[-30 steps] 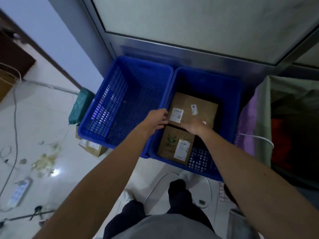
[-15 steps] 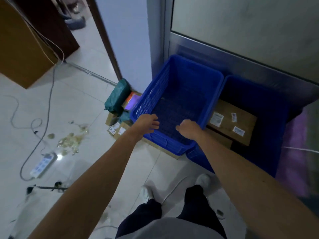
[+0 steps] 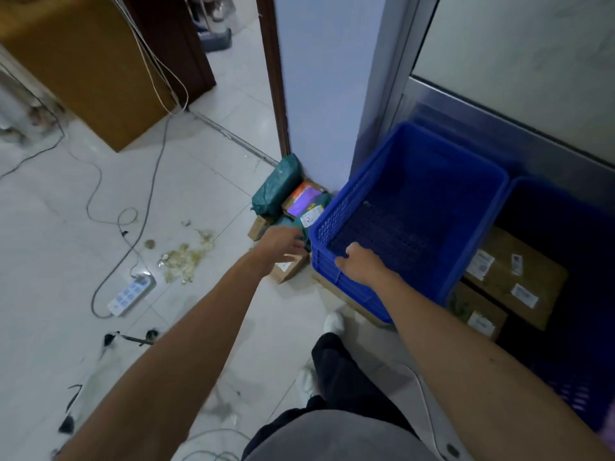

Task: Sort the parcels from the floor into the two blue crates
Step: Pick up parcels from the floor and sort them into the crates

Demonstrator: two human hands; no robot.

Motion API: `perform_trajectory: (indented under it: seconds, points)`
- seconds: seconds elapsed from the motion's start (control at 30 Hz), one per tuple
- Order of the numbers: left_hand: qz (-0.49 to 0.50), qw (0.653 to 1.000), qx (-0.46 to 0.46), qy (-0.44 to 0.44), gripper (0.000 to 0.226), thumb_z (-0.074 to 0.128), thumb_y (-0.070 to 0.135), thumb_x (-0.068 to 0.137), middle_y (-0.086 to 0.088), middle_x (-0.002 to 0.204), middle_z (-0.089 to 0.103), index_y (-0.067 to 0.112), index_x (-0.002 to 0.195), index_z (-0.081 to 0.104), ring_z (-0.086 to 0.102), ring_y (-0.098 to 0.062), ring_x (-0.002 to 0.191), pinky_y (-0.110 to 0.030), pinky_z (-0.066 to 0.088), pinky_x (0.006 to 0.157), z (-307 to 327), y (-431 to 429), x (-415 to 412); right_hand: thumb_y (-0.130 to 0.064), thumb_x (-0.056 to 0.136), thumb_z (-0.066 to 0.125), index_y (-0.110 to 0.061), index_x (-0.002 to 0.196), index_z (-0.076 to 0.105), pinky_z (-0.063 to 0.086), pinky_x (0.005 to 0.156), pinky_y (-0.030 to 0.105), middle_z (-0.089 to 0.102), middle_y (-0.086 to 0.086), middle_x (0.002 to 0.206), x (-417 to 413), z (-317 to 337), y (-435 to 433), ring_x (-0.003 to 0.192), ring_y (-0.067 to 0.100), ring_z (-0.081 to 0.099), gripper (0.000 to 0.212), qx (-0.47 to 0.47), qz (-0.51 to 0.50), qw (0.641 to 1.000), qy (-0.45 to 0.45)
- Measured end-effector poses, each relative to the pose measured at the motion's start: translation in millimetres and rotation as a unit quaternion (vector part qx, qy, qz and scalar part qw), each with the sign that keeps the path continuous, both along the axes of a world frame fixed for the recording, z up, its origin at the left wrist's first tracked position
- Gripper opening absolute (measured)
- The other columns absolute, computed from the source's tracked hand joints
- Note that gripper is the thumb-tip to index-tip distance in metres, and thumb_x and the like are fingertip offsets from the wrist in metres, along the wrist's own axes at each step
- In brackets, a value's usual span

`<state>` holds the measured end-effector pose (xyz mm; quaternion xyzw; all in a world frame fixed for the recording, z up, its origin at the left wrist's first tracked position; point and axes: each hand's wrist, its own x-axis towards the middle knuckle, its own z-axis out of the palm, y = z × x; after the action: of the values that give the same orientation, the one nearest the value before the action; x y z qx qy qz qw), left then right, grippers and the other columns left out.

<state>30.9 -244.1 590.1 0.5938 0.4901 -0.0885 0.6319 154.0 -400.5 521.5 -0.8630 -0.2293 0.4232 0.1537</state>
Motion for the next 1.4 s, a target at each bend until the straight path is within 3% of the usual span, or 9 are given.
perform_trajectory:
  seconds: [0.2,0.43,0.6,0.73,0.93,1.03,1.13,1.3,1.4]
  points:
    - [0.016,1.0,0.006,0.021,0.018,0.051,0.025,0.101,-0.007,0.095,0.068,0.012,0.1,0.063,0.065,-0.023,0.087,-0.038,0.051,0.089,-5.9,42.9,14.4,-0.033,0.099,0.052,-0.003,0.136,0.036,0.047,0.088,0.045,0.052,0.018,0.135,9.4,-10.2,57.1,0.116,0.038,0.057,0.05,0.014,0.09,0.992,-0.082]
    - [0.023,0.998,0.02,0.048,0.011,0.053,0.016,0.099,-0.013,0.096,0.062,0.013,0.092,0.062,0.057,-0.025,0.084,-0.03,0.043,0.072,-27.0,94.2,18.7,-0.029,0.099,0.052,-0.003,0.13,0.04,0.041,0.083,0.041,0.051,0.018,0.132,15.2,-22.5,112.4,0.119,0.038,0.054,0.043,0.016,0.137,0.986,-0.09]
    - [0.003,0.996,0.0,0.086,0.014,0.051,0.01,0.099,-0.015,0.1,0.063,0.007,0.108,0.061,0.059,-0.027,0.085,-0.027,0.044,0.067,-65.8,144.2,7.1,-0.029,0.098,0.05,-0.005,0.123,0.046,0.042,0.086,0.042,0.053,0.017,0.128,0.1,-34.1,150.5,0.117,0.038,0.054,0.035,-0.002,0.126,0.99,-0.069]
    - [-0.032,0.994,-0.006,0.104,0.014,0.052,0.011,0.099,-0.016,0.099,0.064,0.006,0.107,0.062,0.06,-0.028,0.086,-0.031,0.045,0.072,-96.8,185.0,-1.5,-0.034,0.101,0.048,-0.005,0.122,0.051,0.041,0.079,0.04,0.055,0.015,0.123,-15.1,-54.7,178.9,0.112,0.036,0.057,0.036,-0.037,0.108,0.992,-0.049]
    - [-0.117,0.985,-0.047,0.116,0.024,0.055,0.018,0.097,-0.013,0.101,0.067,0.004,0.114,0.065,0.062,-0.026,0.087,-0.033,0.043,0.076,-137.6,253.7,-9.2,-0.028,0.099,0.049,-0.016,0.073,0.047,0.037,0.063,0.032,0.051,0.004,0.082,-58.8,-95.6,226.5,0.079,0.025,0.053,0.028,-0.095,-0.046,0.994,-0.003]
    - [-0.145,0.979,-0.058,0.13,0.026,0.056,0.019,0.098,-0.013,0.108,0.068,0.005,0.118,0.066,0.063,-0.025,0.091,-0.031,0.045,0.078,-162.8,282.0,-14.1,-0.034,0.1,0.047,-0.006,0.11,0.064,0.047,0.084,0.037,0.062,0.015,0.114,-80.8,-123.2,249.6,0.108,0.034,0.061,0.035,-0.114,-0.083,0.988,0.067]
    - [-0.153,0.977,-0.072,0.131,0.023,0.053,0.015,0.099,-0.015,0.109,0.067,0.005,0.115,0.067,0.062,-0.025,0.091,-0.029,0.043,0.073,-200.3,302.7,-12.8,-0.039,0.098,0.045,-0.005,0.131,0.055,0.045,0.094,0.037,0.057,0.014,0.133,-92.8,-158.7,268.0,0.119,0.034,0.056,0.048,-0.121,-0.101,0.982,0.104]
    - [-0.157,0.974,-0.066,0.152,0.022,0.056,0.02,0.098,-0.008,0.103,0.065,0.007,0.11,0.068,0.059,-0.019,0.082,-0.025,0.042,0.068,-294.0,324.0,-10.4,-0.035,0.098,0.045,-0.007,0.127,0.056,0.045,0.095,0.037,0.056,0.011,0.131,-90.7,-245.8,282.3,0.117,0.029,0.057,0.042,-0.131,-0.13,0.978,0.101]
    - [-0.206,0.964,-0.052,0.159,0.027,0.053,0.02,0.098,0.0,0.113,0.065,0.015,0.118,0.07,0.06,-0.018,0.102,-0.029,0.045,0.086,-361.3,328.3,-11.5,-0.032,0.098,0.046,-0.008,0.121,0.059,0.046,0.091,0.037,0.057,0.01,0.126,-87.7,-306.7,284.4,0.112,0.029,0.059,0.036,-0.127,-0.141,0.978,0.085]
